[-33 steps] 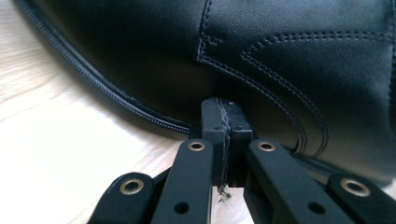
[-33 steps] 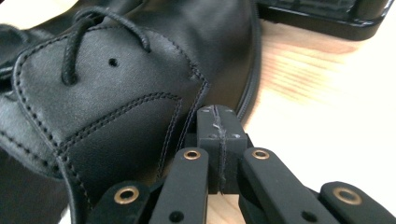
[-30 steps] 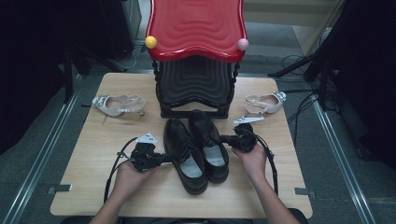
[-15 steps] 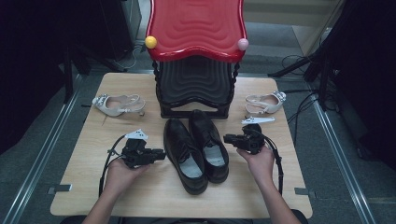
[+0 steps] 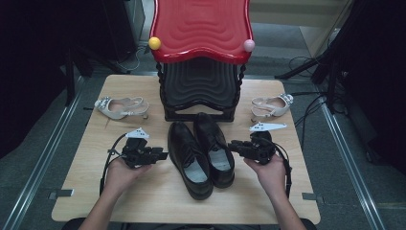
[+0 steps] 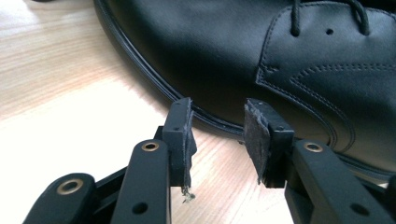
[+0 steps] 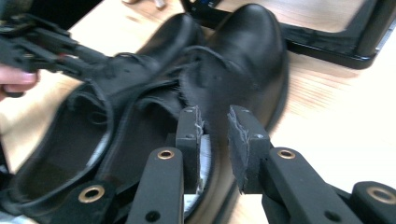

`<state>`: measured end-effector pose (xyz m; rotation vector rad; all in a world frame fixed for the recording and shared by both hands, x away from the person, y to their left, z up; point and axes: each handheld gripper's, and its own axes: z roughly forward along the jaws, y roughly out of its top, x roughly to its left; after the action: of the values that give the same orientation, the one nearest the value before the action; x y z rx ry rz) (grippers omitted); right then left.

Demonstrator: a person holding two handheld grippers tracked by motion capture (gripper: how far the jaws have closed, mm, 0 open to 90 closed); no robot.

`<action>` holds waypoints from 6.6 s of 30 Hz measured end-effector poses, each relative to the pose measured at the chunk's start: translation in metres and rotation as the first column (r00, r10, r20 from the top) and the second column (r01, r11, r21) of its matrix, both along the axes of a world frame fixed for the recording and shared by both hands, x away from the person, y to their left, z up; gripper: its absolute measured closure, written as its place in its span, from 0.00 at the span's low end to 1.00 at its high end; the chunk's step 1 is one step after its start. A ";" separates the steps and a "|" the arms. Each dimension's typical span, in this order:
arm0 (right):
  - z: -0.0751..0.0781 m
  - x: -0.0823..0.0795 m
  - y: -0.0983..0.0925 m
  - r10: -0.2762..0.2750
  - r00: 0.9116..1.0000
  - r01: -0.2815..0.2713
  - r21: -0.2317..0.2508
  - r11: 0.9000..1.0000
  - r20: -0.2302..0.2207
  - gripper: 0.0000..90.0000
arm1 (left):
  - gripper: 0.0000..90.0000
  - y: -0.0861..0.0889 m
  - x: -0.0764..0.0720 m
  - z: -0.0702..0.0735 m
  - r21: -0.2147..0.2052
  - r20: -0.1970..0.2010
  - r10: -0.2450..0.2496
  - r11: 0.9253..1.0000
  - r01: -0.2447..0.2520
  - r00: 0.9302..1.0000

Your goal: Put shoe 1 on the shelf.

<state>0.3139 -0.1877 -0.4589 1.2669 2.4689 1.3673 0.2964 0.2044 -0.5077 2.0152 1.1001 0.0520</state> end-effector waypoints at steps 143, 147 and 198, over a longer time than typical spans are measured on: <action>0.072 0.120 0.148 -0.391 0.916 0.390 0.036 0.920 0.084 0.81 | 0.56 0.010 0.016 -0.010 0.033 0.019 0.055 0.998 -0.055 0.998; 0.069 0.121 0.150 -0.365 0.929 0.364 0.039 0.931 0.063 0.76 | 0.56 0.011 0.016 -0.009 0.031 0.020 0.055 0.998 -0.056 0.998; 0.095 0.077 0.108 -0.154 0.985 0.148 0.081 0.986 0.082 0.60 | 0.59 0.011 0.017 -0.004 0.022 0.015 0.041 0.999 -0.042 0.999</action>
<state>0.3913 -0.0802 -0.3635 1.3472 2.2338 1.4554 0.3132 0.2151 -0.5113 2.0089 1.1370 0.1007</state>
